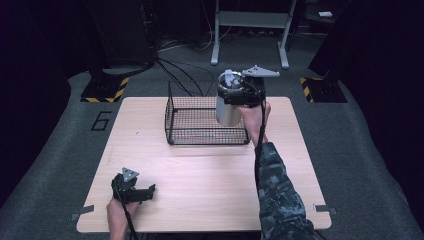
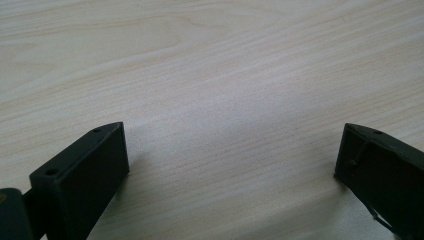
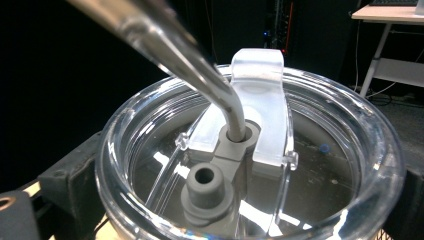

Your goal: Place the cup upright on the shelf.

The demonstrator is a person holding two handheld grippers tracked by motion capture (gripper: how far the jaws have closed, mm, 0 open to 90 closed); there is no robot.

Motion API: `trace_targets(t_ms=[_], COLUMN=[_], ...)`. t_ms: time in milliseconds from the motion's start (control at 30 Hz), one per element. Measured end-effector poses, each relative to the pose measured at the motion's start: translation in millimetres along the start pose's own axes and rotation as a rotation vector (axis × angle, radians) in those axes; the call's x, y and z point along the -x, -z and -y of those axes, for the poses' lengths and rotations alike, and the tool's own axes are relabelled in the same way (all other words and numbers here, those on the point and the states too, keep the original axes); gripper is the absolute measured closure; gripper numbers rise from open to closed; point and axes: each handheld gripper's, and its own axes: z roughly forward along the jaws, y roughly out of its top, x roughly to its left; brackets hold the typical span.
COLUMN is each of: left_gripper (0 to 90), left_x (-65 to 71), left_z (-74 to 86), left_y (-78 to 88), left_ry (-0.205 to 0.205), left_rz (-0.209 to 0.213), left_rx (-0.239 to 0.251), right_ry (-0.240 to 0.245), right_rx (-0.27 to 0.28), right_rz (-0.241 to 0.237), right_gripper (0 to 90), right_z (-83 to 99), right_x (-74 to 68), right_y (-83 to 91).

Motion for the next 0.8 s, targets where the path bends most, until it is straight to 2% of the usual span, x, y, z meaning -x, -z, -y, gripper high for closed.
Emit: trace_targets(t_ms=[567,800], left_gripper=[0.4,0.4], left_x=[1.0,1.0], left_z=[0.2,0.3], left_y=[0.2,0.3], left_ry=[0.012,0.013], left_rz=[0.003,0.004], left_rx=[-0.002,-0.003], right_ry=[0.003,-0.028], right_rx=[-0.026,-0.048], right_rz=[0.061,0.08], right_gripper=[2.8,2.7], right_z=[-2.5,5.3], right_x=[7.2,11.9], right_y=[-35.1,-50.7])
